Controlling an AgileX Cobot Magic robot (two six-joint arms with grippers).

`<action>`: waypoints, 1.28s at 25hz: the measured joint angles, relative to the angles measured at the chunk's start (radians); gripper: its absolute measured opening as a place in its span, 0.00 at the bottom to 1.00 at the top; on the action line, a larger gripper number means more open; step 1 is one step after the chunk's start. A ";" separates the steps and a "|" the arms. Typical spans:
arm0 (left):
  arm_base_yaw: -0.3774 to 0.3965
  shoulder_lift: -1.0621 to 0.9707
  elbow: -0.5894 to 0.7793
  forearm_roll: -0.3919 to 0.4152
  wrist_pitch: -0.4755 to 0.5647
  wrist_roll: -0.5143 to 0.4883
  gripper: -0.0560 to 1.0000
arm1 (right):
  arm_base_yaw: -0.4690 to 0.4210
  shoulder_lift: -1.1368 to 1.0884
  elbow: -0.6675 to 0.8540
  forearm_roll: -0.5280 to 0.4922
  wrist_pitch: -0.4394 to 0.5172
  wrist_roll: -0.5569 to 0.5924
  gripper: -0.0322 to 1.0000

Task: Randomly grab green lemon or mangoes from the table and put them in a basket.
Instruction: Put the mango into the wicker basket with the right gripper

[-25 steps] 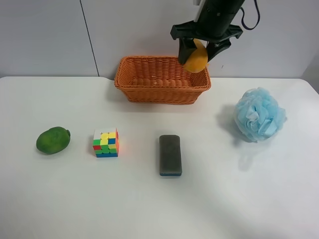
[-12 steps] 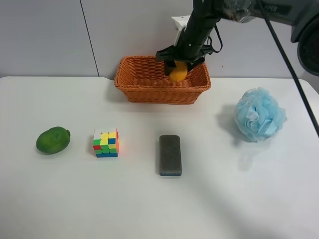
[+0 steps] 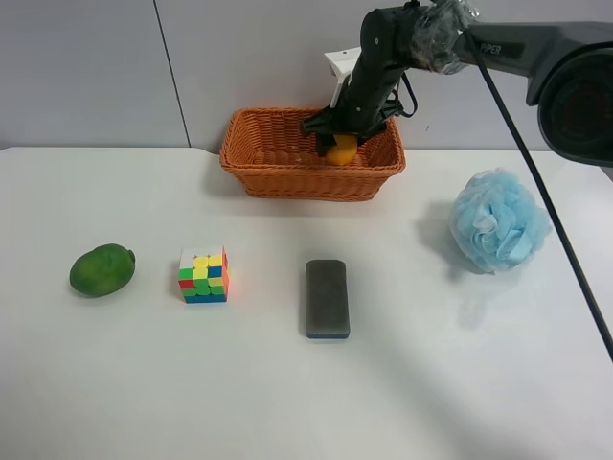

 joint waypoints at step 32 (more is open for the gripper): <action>0.000 0.000 0.000 0.000 0.000 0.000 0.99 | 0.000 -0.233 0.000 -0.007 0.337 0.000 0.99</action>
